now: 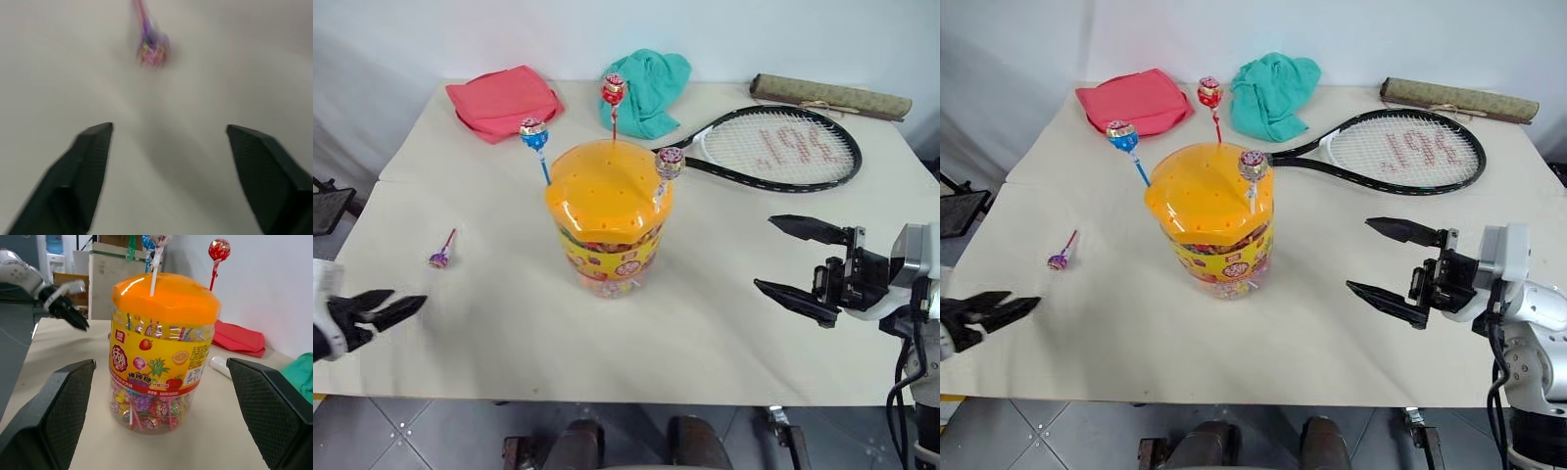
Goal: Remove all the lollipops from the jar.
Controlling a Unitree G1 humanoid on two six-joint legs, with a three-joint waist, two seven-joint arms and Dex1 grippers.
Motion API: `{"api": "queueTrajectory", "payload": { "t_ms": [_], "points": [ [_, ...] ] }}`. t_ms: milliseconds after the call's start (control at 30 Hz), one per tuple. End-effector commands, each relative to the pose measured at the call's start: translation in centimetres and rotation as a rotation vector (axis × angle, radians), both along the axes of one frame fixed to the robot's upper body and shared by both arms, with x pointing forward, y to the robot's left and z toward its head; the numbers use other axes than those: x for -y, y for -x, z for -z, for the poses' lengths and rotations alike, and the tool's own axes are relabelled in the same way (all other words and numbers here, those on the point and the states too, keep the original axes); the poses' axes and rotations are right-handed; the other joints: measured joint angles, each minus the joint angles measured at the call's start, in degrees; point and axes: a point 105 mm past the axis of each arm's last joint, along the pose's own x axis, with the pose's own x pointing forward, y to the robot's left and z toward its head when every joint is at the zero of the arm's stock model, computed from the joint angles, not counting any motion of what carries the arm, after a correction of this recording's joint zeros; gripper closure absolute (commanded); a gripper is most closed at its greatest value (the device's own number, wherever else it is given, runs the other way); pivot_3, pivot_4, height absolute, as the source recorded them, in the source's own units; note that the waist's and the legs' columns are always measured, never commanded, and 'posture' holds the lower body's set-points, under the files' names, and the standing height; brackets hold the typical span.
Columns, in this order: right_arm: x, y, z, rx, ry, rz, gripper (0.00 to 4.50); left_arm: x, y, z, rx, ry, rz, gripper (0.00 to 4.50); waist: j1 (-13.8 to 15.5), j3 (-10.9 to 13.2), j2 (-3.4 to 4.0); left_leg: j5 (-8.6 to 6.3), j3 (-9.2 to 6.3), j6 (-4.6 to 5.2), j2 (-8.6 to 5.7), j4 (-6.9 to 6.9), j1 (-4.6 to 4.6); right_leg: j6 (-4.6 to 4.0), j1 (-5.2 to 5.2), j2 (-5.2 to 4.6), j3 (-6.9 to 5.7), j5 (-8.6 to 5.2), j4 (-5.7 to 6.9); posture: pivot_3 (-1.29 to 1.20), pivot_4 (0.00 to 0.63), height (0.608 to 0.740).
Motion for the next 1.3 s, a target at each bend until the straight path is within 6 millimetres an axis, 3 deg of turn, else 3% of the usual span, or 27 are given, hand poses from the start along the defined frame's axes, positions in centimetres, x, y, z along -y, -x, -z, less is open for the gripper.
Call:
{"api": "queueTrajectory", "payload": {
  "t_ms": [33, 100, 200, 333, 567, 767, 867, 1300],
  "points": [
    [1.4, 0.3, -1.5, 0.061, 0.021, 0.054, 0.0, -1.3, 1.7, -4.8, 0.152, -0.045, 0.126, 0.59, 0.07, 0.01, 0.02, 0.0, 0.01, 0.0, -0.01, -0.01, 0.0, 0.0, -0.01, -0.01, -0.02, 0.0, -0.01, 0.0, 0.15, 0.74],
    [1.7, 0.2, -1.6, 0.065, 0.027, 0.069, 0.0, -0.7, 1.1, -6.5, 0.227, -0.086, 0.186, 0.59, 0.29, 0.04, 0.08, 0.0, 0.02, 0.01, 0.0, -0.02, 0.03, 0.0, 0.04, -0.05, -0.03, 0.0, -0.06, 0.0, 0.15, 0.74],
    [2.0, 0.0, -2.1, 0.079, 0.015, 0.096, 0.0, 3.1, -0.4, -10.4, 0.445, -0.112, 0.35, 0.59, 1.55, 0.09, 0.13, 0.01, -0.17, 0.03, -0.04, 0.14, -0.02, 0.01, 0.18, -0.09, -0.09, 0.0, -0.09, 0.0, 0.15, 0.74],
    [2.0, 0.0, -2.5, 0.104, 0.004, 0.108, 0.0, 11.1, -2.6, -13.9, 0.62, -0.043, 0.637, 0.02, 2.03, 0.13, 0.06, 0.02, -0.29, 0.04, -0.09, 0.26, -0.03, 0.03, 0.2, -0.09, -0.07, 0.02, 0.1, 0.0, 0.15, 0.74],
    [1.1, 0.4, -3.2, 0.141, -0.006, 0.093, 0.0, 17.8, -7.3, -13.8, 0.63, 0.045, 0.828, 0.02, 0.12, 0.1, 0.11, 0.02, -0.11, 0.04, -0.32, 0.19, -0.02, 0.06, 0.1, 0.01, -0.16, 0.03, 0.24, 0.0, 0.15, 0.74],
    [1.1, 0.6, -2.9, 0.142, -0.009, 0.118, 0.0, 20.3, -8.6, -13.0, 0.581, 0.109, 0.923, 0.02, -1.29, 0.11, 0.08, 0.02, 0.15, 0.04, -0.31, 0.18, -0.04, 0.06, 0.11, 0.03, -0.46, 0.03, 0.25, 0.0, 0.15, 0.74],
    [1.1, 0.8, -2.8, 0.144, -0.013, 0.13, 0.0, 20.5, -8.6, -12.8, 0.564, 0.126, 0.944, 0.58, -1.22, 0.12, 0.07, 0.02, 0.16, 0.04, -0.3, 0.17, -0.06, 0.06, 0.1, 0.02, -0.49, 0.03, 0.25, 0.0, 0.15, 0.74],
    [1.4, 0.6, -2.1, 0.127, -0.017, 0.161, 0.0, 20.4, -7.3, -13.7, 0.579, 0.156, 0.976, 4.25, -0.95, 0.12, 0.06, 0.02, -0.15, 0.04, -0.35, 0.29, -0.06, 0.06, 0.2, -0.03, -0.5, 0.03, 0.25, 0.0, 0.15, 0.74]
  ]
}}
